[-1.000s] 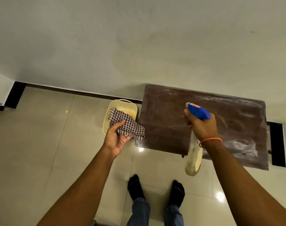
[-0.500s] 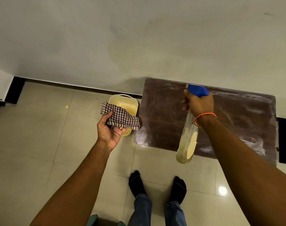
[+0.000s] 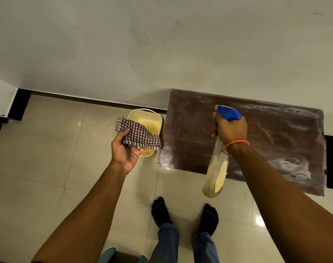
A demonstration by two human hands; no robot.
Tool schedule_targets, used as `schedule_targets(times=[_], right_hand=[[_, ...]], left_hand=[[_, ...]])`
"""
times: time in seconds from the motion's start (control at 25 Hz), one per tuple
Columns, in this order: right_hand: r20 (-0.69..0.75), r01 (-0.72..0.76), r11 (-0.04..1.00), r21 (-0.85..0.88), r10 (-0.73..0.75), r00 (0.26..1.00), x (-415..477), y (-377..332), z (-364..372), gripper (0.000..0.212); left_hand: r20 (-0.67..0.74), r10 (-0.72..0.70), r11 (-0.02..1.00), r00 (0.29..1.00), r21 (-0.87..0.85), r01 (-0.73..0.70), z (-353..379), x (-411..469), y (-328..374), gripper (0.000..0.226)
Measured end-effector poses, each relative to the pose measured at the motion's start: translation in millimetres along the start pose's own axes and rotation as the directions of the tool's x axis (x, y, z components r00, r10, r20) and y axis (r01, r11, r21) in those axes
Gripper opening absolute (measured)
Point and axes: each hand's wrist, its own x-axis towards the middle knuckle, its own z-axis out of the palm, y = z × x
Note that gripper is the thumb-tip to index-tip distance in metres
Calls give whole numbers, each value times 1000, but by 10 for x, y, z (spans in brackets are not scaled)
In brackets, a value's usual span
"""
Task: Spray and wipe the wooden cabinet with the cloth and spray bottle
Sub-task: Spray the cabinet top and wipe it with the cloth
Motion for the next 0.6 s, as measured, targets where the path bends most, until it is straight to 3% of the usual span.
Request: schedule_targets(times=[0.12, 0.28, 0.6], right_hand=[[28, -5, 999, 43, 4, 1000, -74, 74, -10, 13], [38, -10, 1000, 20, 10, 999, -191, 216, -26, 14], [72, -136, 991, 16, 135, 988, -567, 776, -89, 15]], left_hand=[[2, -6, 1000, 1000, 2, 6, -13, -22, -20, 34], [-13, -13, 1000, 1000, 19, 14, -88, -58, -76, 40], [-18, -12, 999, 1000, 50, 13, -212, -171, -188, 32]])
